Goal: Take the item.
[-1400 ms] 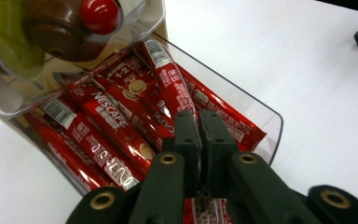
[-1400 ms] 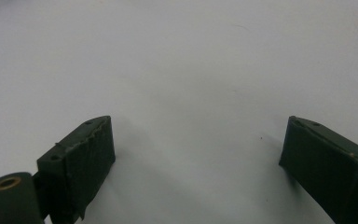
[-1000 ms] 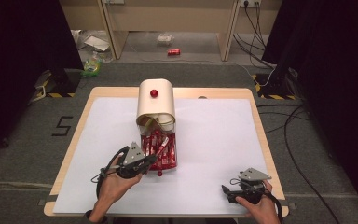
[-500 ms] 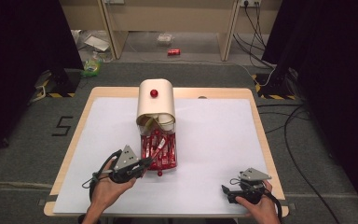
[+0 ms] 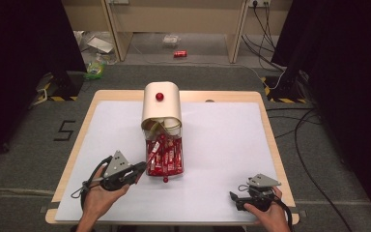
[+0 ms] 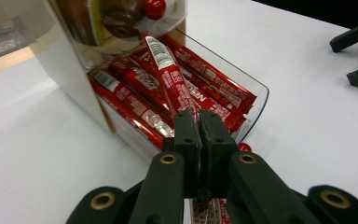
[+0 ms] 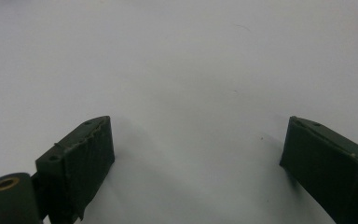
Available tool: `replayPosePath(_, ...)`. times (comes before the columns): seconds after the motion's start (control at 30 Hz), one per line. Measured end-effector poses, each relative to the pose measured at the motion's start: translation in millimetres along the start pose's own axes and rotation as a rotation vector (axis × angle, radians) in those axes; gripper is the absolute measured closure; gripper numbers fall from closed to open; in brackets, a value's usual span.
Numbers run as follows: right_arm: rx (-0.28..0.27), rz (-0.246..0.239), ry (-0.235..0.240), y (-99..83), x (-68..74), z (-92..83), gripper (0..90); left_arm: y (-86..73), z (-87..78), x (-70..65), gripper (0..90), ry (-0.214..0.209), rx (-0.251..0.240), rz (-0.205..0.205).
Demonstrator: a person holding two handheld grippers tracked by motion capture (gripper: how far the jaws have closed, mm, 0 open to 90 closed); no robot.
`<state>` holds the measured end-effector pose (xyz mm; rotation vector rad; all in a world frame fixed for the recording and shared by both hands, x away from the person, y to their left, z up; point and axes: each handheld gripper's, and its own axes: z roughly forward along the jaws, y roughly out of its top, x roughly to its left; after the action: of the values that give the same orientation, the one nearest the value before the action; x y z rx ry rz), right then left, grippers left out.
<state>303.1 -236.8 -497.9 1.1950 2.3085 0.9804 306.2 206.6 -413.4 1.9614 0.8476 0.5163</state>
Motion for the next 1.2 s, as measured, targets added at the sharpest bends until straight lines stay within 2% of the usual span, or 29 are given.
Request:
replayPosePath(0.83,0.000,0.000,-0.001,0.1,0.2,0.2,9.2,-14.4,-32.9,29.8,85.9,0.108,-0.024,-0.062)
replayPosePath(1.2,0.000,0.000,-0.001,-0.1,0.3,0.2,9.1,-19.3,-36.3,41.7,85.8,0.147,-0.035,-0.091)
